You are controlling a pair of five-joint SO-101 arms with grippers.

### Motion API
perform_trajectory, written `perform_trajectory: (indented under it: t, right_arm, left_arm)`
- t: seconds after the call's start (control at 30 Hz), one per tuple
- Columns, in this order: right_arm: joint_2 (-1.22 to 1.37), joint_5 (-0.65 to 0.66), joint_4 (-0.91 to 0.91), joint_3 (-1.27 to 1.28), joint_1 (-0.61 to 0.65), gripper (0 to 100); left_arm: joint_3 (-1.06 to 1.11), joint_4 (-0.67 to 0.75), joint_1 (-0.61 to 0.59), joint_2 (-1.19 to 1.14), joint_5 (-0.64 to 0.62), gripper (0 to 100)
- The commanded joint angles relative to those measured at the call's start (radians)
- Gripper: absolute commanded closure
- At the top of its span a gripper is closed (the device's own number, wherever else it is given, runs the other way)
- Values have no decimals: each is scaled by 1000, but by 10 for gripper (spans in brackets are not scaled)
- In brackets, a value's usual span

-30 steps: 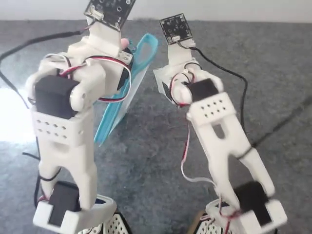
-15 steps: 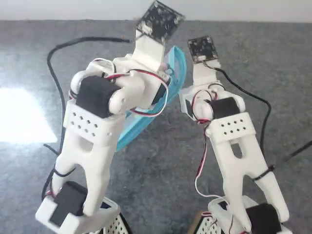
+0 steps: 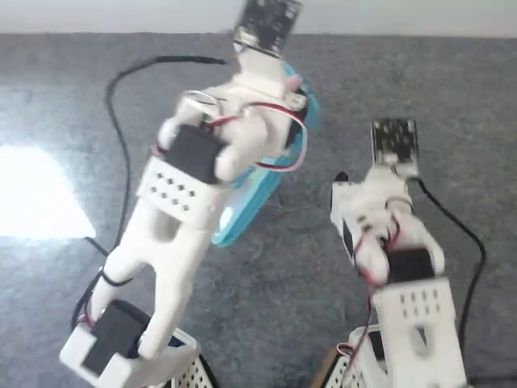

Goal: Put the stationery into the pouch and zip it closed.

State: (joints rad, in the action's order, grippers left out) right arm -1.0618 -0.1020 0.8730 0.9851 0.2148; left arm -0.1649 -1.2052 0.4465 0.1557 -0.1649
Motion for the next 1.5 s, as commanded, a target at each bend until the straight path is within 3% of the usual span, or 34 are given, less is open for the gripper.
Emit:
perform_trajectory:
  t: [0.0,0.23,0.47,0.6,0.9,1.07,1.23,1.47]
  right_arm:
    - [-216,-14,-35,71,56,778]
    - [-298,-12,-68,132,156,775]
    - [-147,-21,-128,71,252,743]
    - [-10,-95,-168,0,255,691]
    - [154,-305,-271,-114,255,689]
    - [274,-316,-389,-117,249,689]
    - [323,-318,-390,-141,257,693]
    - [317,-315,-398,-141,216,911]
  left_arm:
    - [41,83,32,6,-9,988]
    - [41,98,34,6,-3,988]
    - [42,97,-28,6,52,988]
    - [42,97,-66,14,83,988]
    - [22,61,-118,15,133,988]
    - [22,60,-118,17,184,988]
    - [25,60,-144,8,186,988]
    - [27,43,-149,15,187,988]
